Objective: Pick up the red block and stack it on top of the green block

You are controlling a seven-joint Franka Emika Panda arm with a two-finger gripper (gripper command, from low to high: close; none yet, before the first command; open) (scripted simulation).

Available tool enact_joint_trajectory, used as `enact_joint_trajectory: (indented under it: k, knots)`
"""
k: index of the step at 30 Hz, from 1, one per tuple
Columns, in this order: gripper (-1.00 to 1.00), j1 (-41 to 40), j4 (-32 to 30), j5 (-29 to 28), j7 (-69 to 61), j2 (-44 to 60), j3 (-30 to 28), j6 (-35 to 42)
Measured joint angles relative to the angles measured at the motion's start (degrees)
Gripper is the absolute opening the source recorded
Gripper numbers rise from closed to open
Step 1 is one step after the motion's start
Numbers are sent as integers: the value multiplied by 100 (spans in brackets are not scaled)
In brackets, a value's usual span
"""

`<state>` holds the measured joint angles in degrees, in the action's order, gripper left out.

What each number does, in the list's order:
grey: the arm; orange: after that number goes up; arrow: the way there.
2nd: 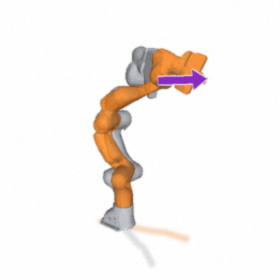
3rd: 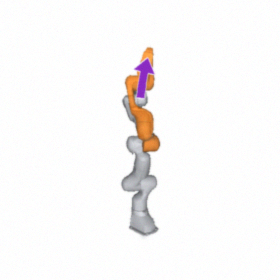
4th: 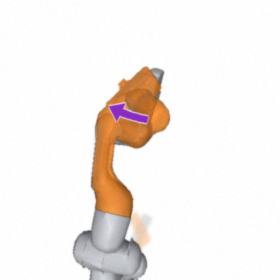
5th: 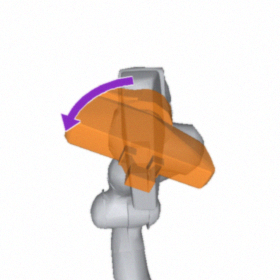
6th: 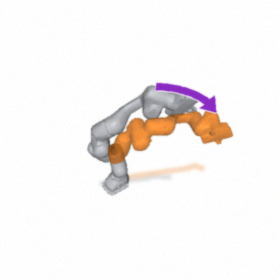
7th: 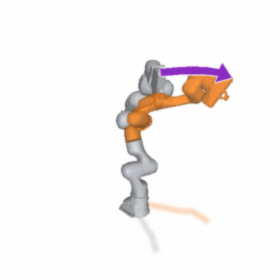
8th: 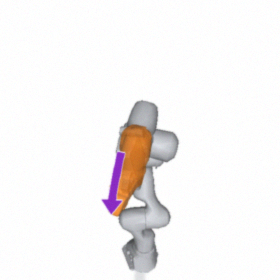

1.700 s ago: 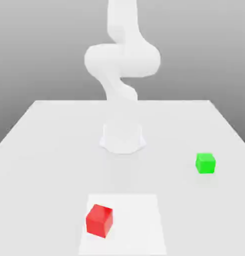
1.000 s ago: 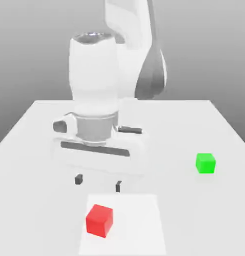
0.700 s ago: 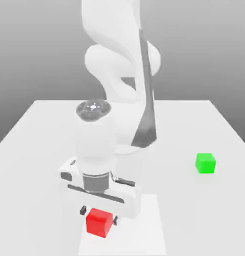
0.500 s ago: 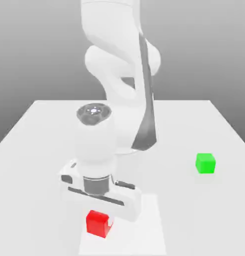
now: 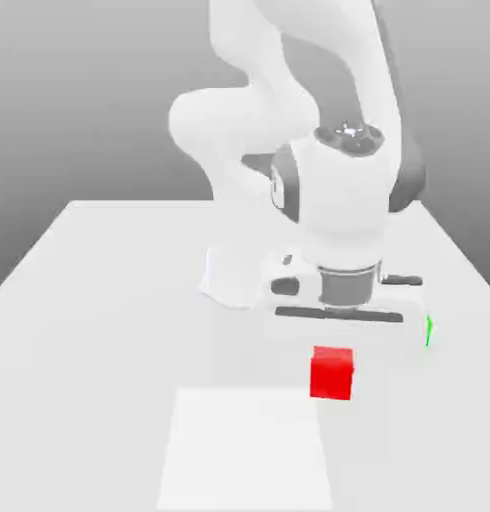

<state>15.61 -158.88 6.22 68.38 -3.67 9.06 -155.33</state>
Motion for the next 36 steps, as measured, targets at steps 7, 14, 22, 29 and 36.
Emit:
enact_joint_trajectory:
  k: [7, 14, 22, 29, 36]
  knots:
    - [-100, 1108, -536, 520, 646, -715, 921, 152]
    - [-100, 2227, -989, 1026, 1176, -1346, 1746, 275]
    - [-100, 2068, -990, 759, 1399, -1157, 1942, -13]
    - [-100, 1842, -976, 451, 1599, -883, 2086, -297]
    - [-100, 1616, -970, 106, 1829, -559, 2216, -589]
